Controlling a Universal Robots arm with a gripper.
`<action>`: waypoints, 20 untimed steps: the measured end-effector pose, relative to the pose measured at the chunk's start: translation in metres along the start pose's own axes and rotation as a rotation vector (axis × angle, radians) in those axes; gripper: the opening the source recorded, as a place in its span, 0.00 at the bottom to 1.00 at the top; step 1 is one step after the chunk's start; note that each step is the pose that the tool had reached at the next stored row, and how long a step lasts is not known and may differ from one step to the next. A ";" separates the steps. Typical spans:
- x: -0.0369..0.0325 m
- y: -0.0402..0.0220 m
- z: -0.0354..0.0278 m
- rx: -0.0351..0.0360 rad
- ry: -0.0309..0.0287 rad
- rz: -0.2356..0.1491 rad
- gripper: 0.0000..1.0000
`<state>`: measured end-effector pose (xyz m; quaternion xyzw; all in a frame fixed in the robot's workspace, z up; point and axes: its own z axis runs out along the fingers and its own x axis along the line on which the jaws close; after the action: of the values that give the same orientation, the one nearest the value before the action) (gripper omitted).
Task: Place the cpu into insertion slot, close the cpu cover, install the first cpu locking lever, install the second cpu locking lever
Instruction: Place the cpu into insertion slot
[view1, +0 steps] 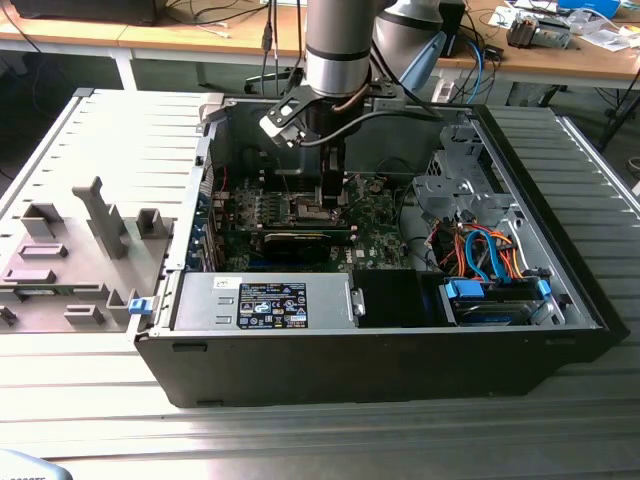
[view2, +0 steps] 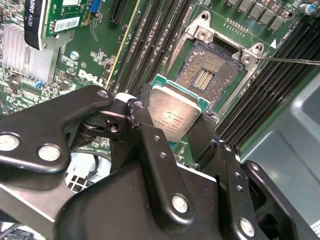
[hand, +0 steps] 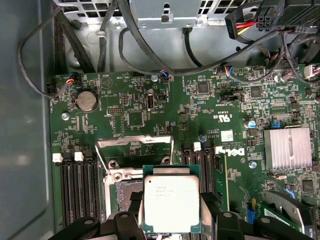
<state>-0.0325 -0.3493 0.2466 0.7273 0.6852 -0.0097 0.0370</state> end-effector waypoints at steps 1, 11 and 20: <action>0.0000 0.0000 0.0001 0.0000 -0.0001 0.000 0.54; 0.0001 -0.0005 0.0020 0.0000 -0.0005 0.000 0.54; 0.0003 -0.0013 0.0058 0.0000 -0.0008 0.000 0.54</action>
<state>-0.0336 -0.3493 0.2407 0.7273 0.6852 -0.0100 0.0373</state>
